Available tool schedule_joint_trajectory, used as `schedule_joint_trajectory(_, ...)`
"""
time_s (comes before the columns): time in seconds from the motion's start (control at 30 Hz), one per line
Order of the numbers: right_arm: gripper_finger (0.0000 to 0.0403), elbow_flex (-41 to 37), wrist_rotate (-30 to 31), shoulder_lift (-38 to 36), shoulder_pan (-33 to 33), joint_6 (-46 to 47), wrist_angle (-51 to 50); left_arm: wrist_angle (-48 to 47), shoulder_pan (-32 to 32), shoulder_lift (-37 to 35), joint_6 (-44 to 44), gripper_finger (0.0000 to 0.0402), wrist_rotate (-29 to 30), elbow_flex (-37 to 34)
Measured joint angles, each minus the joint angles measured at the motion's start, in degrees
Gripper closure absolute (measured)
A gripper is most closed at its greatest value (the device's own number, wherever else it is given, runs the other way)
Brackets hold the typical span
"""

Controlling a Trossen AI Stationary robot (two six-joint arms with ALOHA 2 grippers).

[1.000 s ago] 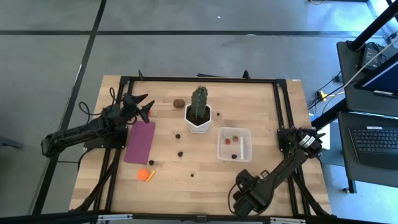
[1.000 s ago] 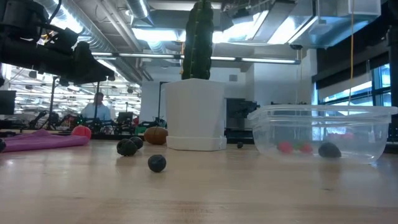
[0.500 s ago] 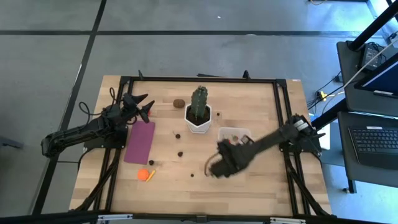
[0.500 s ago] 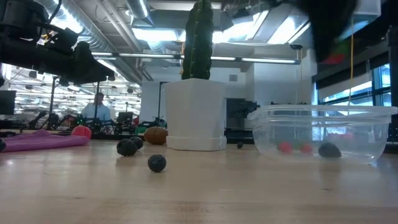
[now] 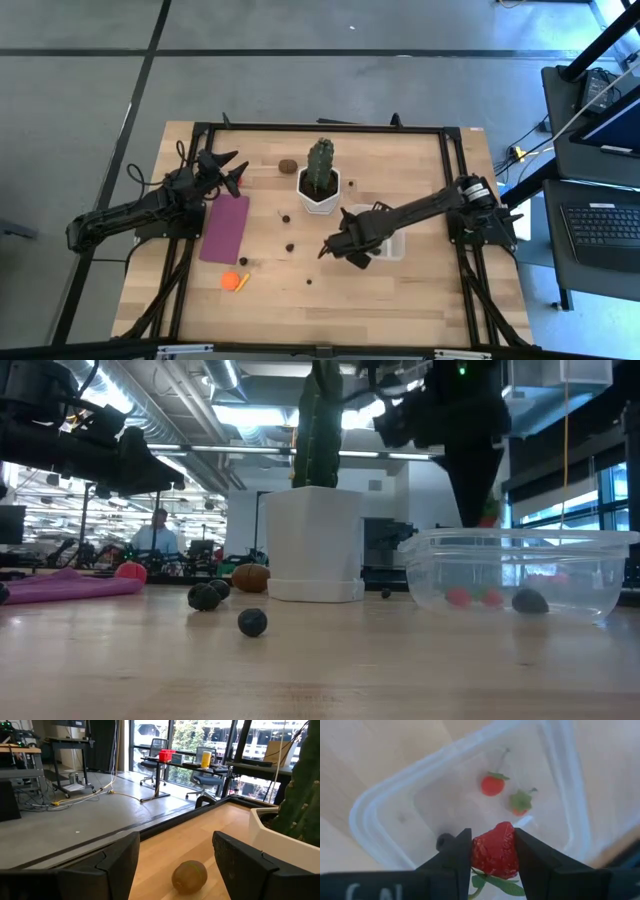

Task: Pick and placing Produce into tupperware
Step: Put the strawberry into the transparent bin, then put the blueberry into the transparent bin

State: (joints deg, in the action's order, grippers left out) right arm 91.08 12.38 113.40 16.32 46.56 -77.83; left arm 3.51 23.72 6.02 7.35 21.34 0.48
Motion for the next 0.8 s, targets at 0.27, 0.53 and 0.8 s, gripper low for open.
schedule_joint_trajectory(0.27,0.0263,-5.7,-0.1,0.0,0.0,-1.7,4.2,0.0,0.0,0.0,0.0,0.0157,0.0,0.0)
schedule_joint_trajectory(0.53,0.0223,-8.0,0.1,0.0,0.0,-1.5,6.1,0.0,0.0,0.0,0.0,0.0157,0.0,0.0)
schedule_joint_trajectory(0.8,0.0215,-7.4,4.0,0.0,-0.5,1.2,2.7,0.0,0.0,0.0,0.0,0.0157,0.0,0.0)
